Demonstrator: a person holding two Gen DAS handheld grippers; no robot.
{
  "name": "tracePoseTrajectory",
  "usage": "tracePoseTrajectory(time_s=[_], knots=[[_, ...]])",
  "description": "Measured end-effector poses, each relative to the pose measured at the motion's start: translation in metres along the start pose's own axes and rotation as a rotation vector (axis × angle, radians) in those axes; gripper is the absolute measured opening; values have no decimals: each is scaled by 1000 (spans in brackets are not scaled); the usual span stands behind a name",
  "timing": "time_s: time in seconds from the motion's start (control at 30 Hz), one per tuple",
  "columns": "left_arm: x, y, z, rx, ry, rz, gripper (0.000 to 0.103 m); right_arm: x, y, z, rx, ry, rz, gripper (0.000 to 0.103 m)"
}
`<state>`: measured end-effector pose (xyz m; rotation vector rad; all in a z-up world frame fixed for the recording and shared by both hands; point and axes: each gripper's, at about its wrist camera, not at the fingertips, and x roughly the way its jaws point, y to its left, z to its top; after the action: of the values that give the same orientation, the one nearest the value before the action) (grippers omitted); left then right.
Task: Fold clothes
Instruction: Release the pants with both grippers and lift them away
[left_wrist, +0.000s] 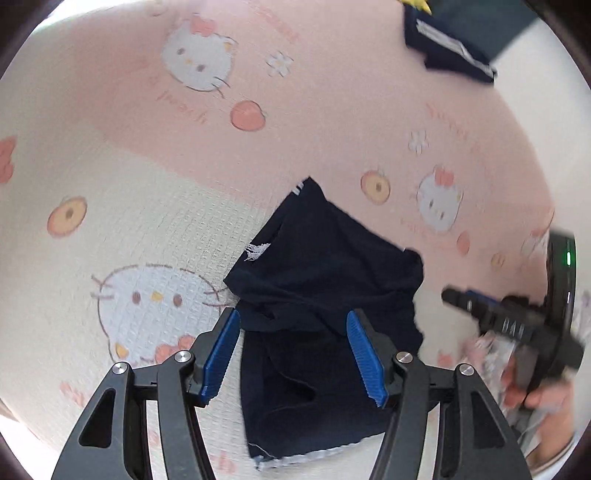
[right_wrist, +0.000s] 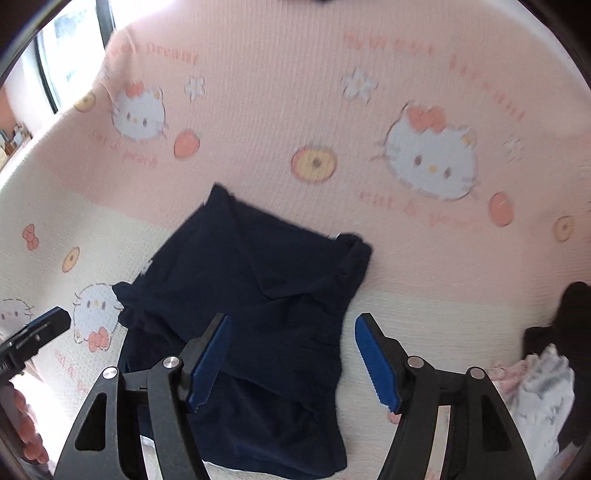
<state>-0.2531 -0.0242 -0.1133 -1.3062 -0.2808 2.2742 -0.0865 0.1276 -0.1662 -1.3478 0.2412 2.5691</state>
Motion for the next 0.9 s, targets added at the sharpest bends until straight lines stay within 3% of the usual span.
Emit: tracePoseTrajectory(time_s=[0.17, 0.37, 0.5, 0.6, 0.9], knots=[[-25, -7, -21, -4, -133, 21, 58, -42, -11, -32, 23, -149, 11, 79], [-25, -11, -33, -79, -30, 107, 58, -67, -20, -62, 42, -210, 0, 79], [-19, -17, -41, -67, 28, 155, 58, -60, -38, -84, 146, -146, 49, 79], [-15, -27, -50, 2, 50, 199, 58, -52, -56, -102, 249, -98, 120, 79], [2, -30, -65, 41, 139, 175, 58, -21, -96, -134, 495, 22, 324, 79]])
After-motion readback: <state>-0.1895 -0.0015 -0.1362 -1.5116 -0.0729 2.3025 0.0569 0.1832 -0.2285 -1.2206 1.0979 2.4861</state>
